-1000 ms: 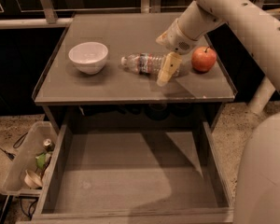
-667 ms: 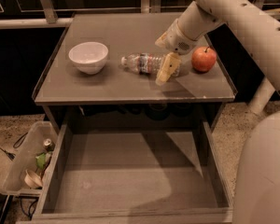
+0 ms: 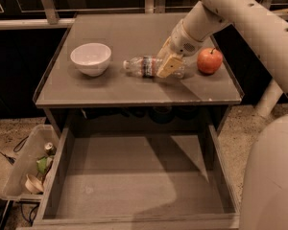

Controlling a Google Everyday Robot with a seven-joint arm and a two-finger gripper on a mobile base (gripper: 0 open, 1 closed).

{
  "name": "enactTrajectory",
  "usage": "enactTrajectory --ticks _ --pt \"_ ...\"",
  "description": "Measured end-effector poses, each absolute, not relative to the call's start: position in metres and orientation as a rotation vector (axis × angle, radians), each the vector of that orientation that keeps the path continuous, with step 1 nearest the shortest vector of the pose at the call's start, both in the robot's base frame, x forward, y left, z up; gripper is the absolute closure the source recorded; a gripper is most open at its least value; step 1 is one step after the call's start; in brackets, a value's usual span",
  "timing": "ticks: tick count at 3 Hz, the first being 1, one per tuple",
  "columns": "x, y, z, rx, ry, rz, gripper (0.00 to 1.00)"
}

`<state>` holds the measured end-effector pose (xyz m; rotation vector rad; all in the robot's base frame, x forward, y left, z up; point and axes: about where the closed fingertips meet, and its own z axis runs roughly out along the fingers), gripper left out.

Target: Place water bottle into top drawer

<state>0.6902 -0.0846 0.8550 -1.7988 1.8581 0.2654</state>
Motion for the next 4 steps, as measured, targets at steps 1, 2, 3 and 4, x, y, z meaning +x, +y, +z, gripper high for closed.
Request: enactTrajectory --ticks 1,2,3,4 --pt "0.690 -0.085 0.855 -1.799 1.858 0.265 0.81" --pt "0.690 -0.082 0.852 -1.808 1.858 0.271 1.00" --pt "0.683 -0.077 0.857 -1.828 1.852 0.296 1.00" --pt "0.666 -0.072 0.880 -1.836 1.807 0.321 1.00"
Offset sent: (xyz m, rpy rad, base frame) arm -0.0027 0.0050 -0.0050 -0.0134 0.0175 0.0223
